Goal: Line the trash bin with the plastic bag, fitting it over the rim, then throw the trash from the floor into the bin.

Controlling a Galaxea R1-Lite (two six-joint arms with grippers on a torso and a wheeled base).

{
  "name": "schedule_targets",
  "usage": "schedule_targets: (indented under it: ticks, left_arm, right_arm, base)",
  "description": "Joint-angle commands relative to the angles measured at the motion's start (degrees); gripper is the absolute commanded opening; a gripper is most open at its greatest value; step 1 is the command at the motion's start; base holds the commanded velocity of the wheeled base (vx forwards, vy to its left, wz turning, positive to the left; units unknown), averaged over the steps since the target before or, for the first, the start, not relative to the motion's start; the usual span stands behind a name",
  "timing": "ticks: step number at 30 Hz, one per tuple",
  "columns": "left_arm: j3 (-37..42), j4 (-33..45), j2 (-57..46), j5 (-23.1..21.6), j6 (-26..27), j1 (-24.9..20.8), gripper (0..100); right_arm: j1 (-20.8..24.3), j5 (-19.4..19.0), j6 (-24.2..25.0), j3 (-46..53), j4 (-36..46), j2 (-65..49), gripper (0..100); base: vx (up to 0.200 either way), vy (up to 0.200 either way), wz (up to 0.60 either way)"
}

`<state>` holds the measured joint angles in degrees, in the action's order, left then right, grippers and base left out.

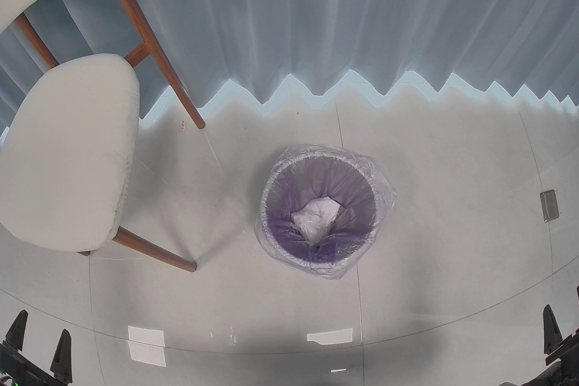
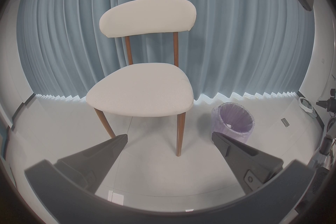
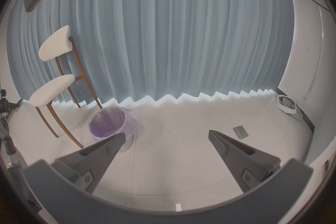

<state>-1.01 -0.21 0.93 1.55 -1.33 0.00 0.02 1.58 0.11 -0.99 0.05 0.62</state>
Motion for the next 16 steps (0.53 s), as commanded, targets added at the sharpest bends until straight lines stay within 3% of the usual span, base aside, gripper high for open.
schedule_targets:
  ticks: [1,16]
  left_arm:
    - [1.0,-0.1,-0.9,0.0,-0.1,0.1,100]
    - [1.0,-0.1,-0.9,-0.2,-0.3,0.1,100]
  right_arm:
    - [0.0,0.2,-0.7,1.0,0.0,-0.5,100]
    - [0.0,1.2,-0.1,1.0,0.0,-0.5,100]
  base:
    - [0.000,0.000,0.00]
    - [0.000,0.000,0.00]
